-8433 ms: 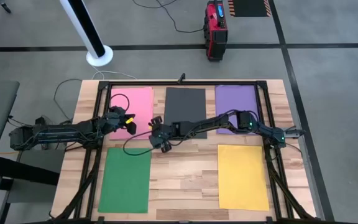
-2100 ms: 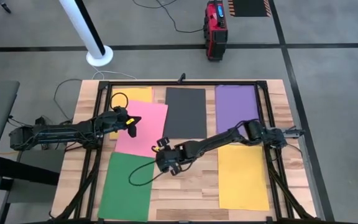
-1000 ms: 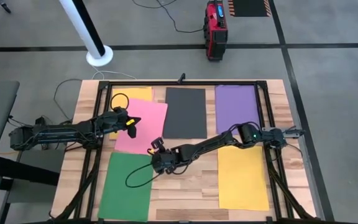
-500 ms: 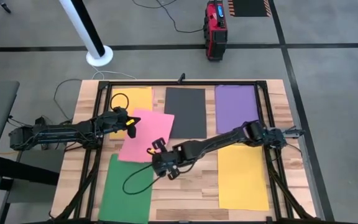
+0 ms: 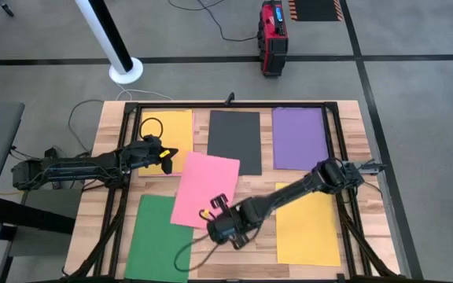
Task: Organize paper
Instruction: Move the pink paper to the bottom center of the table
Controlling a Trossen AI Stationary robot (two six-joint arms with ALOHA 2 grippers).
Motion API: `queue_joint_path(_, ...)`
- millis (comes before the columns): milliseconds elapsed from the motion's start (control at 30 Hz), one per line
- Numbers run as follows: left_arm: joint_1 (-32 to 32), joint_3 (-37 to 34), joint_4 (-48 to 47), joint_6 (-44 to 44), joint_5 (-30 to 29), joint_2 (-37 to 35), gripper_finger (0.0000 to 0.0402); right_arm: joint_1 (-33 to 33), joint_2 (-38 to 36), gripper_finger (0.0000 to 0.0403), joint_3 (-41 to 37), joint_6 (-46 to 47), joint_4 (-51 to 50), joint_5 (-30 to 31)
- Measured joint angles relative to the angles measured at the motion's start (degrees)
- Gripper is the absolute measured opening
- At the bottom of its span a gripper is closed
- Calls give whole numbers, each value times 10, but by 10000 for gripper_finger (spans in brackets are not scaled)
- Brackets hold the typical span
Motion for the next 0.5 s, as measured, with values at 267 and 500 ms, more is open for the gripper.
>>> queue_joint_path(267,0,0,0,1,1,0,0,65,0,0,-29,54,-24,-21)
queue_joint_path(500,0,0,-1,-4,1,0,0,123,0,0,-46,77,-58,-25)
